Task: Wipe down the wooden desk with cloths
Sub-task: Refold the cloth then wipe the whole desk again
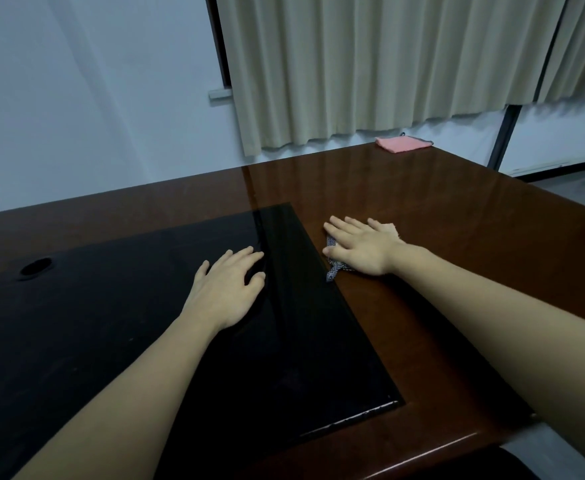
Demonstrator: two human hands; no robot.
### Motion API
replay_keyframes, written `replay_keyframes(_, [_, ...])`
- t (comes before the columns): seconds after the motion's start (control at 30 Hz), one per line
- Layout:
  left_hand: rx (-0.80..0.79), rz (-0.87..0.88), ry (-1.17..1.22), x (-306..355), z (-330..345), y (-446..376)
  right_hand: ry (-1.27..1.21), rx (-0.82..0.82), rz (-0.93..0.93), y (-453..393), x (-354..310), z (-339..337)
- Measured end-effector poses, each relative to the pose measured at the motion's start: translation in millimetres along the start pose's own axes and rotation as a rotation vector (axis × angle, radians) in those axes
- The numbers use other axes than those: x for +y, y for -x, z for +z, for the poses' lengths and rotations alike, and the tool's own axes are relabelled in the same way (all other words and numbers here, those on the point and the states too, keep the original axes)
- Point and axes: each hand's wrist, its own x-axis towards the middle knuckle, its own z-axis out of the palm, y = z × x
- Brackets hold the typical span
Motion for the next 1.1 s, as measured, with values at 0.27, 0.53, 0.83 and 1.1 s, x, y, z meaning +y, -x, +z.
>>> replay_keyframes(0.27, [-0.039, -0.015, 0.039, 4, -3, -5, -0.011, -0.031, -0.261, 76, -33, 11])
replay_keyframes(0.53, [-0.065, 0.084, 0.053, 48, 0, -27, -0.056, -0.045, -0.183, 63, 14, 7])
replay_keyframes(0.83, [-0.077, 0.069, 0.048, 84, 24, -44, -0.002, -0.018, 0.025, 4, 34, -3])
replay_keyframes(1.1, [-0.057, 0.073, -0.007, 81, 31, -47, -0.028, -0.068, -0.23, 109, 13, 12])
